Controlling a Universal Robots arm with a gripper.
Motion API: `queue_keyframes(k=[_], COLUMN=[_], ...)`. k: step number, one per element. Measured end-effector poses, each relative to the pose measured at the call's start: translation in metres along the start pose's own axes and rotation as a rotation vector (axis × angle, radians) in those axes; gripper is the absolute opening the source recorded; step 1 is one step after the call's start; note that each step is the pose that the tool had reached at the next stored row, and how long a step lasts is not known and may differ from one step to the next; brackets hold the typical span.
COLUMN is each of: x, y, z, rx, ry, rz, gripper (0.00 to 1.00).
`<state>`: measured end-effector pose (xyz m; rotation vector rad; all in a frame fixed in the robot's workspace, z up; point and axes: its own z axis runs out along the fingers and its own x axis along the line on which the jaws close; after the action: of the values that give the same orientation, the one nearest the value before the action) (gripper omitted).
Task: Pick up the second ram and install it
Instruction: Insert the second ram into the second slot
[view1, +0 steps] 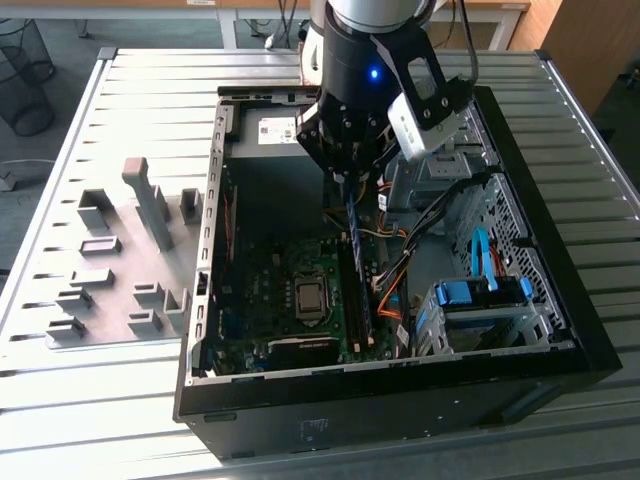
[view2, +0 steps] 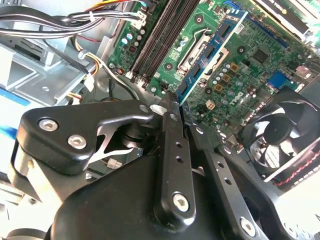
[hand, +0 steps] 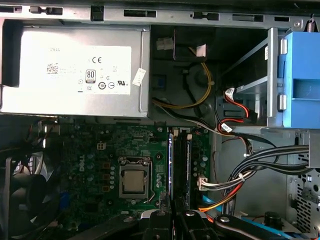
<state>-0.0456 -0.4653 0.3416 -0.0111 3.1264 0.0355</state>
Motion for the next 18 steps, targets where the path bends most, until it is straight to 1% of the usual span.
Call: queue_keyframes(k=[5,18], x=[0.0001,0.0002], y=[-0.0002,-0.0003], z=[0.0083,0.0119], rx=[-0.0001,0.0000], ry=[-0.0001,0.0000], rz=[0.000,0.000], gripper=[0.14,0.14])
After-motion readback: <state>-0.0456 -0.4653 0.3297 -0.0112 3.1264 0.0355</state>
